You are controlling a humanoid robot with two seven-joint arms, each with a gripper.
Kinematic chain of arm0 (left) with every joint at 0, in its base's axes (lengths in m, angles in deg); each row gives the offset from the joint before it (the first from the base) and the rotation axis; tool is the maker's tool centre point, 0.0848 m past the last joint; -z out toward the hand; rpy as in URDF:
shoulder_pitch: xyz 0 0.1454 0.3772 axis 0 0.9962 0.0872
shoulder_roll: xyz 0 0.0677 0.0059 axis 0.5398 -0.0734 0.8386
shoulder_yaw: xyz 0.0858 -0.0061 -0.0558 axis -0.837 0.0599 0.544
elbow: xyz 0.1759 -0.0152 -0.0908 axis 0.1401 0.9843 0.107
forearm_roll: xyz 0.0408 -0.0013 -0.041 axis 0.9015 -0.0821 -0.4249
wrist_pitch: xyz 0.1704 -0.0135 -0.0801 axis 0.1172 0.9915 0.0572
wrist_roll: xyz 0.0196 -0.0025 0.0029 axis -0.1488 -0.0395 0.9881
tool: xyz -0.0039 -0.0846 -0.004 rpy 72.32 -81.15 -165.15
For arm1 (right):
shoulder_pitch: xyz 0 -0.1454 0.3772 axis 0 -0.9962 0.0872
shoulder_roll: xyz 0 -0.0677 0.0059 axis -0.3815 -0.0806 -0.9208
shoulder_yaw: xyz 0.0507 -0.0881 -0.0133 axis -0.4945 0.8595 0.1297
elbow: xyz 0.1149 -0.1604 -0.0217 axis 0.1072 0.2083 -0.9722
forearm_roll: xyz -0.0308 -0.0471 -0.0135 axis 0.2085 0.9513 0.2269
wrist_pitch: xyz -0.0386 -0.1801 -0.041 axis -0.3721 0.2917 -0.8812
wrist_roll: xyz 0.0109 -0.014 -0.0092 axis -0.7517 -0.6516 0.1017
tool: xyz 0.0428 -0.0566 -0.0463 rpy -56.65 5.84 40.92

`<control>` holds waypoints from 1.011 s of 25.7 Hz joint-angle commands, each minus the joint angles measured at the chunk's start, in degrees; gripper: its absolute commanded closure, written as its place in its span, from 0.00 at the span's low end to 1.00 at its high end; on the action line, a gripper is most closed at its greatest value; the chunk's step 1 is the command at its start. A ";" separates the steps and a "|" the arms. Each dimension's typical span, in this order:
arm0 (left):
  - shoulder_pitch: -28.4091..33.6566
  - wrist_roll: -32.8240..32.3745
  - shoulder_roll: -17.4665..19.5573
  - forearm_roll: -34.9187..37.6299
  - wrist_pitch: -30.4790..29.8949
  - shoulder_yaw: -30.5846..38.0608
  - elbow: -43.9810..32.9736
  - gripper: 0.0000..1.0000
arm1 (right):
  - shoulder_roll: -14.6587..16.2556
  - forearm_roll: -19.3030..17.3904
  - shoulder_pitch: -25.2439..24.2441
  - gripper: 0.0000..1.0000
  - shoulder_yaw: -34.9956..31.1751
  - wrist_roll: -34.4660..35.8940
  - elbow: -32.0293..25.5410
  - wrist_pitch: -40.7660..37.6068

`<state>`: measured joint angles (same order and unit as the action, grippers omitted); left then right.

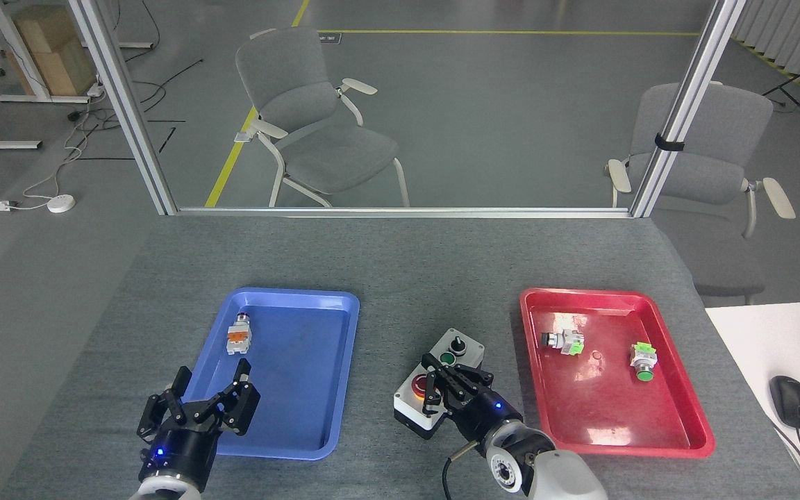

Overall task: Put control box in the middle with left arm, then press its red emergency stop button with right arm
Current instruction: 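Press down on the red button with the right gripper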

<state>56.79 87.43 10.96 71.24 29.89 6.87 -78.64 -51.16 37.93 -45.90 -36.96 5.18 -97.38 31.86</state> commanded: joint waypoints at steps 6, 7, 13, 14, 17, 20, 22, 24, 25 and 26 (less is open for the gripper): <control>1.25 0.18 -0.59 -0.67 -0.34 -0.29 0.73 0.01 | -0.08 0.03 0.12 1.00 -0.15 2.97 -1.15 -0.01; 1.33 0.18 -0.59 -0.67 -0.25 -0.29 0.73 0.01 | -0.08 0.04 0.04 1.00 0.03 2.89 -1.06 -0.01; 1.33 0.18 -0.59 -0.67 -0.25 -0.29 0.73 0.01 | -0.26 0.48 -0.31 1.00 0.82 2.18 -0.44 -1.15; 1.33 0.18 -0.68 -0.67 -0.34 -0.29 0.73 0.01 | -0.17 0.48 -0.31 1.00 0.82 2.18 -0.36 -1.24; 1.33 0.18 -0.59 -0.67 -0.34 -0.29 0.73 0.01 | -0.17 0.56 -0.31 1.00 0.91 1.92 0.61 -1.33; 1.33 0.18 -0.68 -0.67 -0.34 -0.20 0.73 0.01 | -0.61 0.56 -0.40 1.00 0.91 0.25 2.37 -2.12; 1.33 0.18 -0.68 -0.67 -0.34 -0.29 0.73 0.01 | -0.87 0.56 -0.58 1.00 0.91 -1.33 2.81 -2.65; 1.25 0.18 -0.68 -0.67 -0.34 -0.29 0.73 0.01 | -0.87 0.56 -0.67 1.00 0.82 -1.51 2.89 -2.65; 1.33 0.18 -0.68 -0.67 -0.34 -0.29 0.73 0.01 | -0.79 0.56 -0.67 1.00 0.82 -1.51 2.89 -2.65; 1.25 0.18 -0.59 -0.67 -0.34 -0.29 0.73 0.01 | -0.87 0.56 -0.67 1.00 0.82 -1.60 2.98 -2.65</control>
<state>58.09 87.63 10.30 70.58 29.53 6.59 -77.91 -51.94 38.48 -46.43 -36.10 6.28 -94.76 29.40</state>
